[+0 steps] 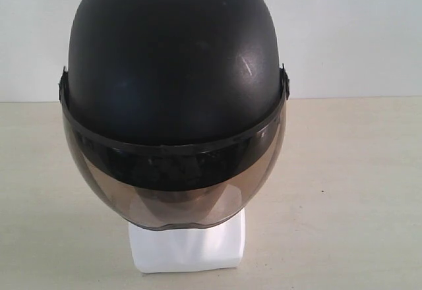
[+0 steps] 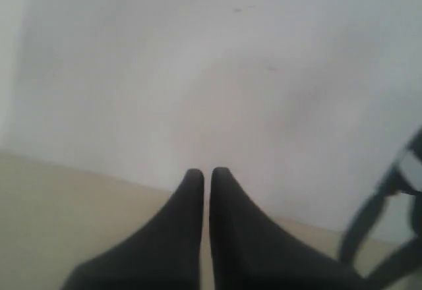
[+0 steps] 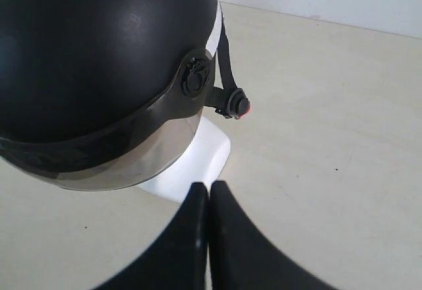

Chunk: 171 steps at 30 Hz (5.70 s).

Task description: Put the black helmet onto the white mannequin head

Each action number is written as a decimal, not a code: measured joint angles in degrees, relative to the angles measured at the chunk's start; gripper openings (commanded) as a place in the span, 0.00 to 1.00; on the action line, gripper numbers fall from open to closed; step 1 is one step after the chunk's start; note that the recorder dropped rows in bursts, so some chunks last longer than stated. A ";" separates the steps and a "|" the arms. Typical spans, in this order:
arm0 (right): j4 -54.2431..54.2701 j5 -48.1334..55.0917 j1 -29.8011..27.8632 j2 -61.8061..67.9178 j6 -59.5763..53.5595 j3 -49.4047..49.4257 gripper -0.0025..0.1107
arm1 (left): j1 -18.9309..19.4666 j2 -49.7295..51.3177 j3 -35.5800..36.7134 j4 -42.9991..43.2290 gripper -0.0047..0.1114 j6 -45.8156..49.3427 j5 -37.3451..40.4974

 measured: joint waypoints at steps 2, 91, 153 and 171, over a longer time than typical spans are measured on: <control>0.00 -0.11 0.00 0.00 0.00 0.00 0.02 | -0.12 0.00 6.29 -0.77 0.08 -0.25 -12.20; -0.79 -0.34 0.00 0.00 0.34 0.00 0.02 | -0.37 0.00 12.57 -27.67 0.08 33.92 4.03; 5.65 -62.30 -4.65 -35.57 -8.71 47.07 0.02 | -0.37 0.00 12.57 -27.67 0.08 34.03 4.14; -29.72 -59.52 -4.65 -35.91 14.77 60.18 0.02 | -0.37 0.00 12.57 -27.67 0.08 34.03 4.14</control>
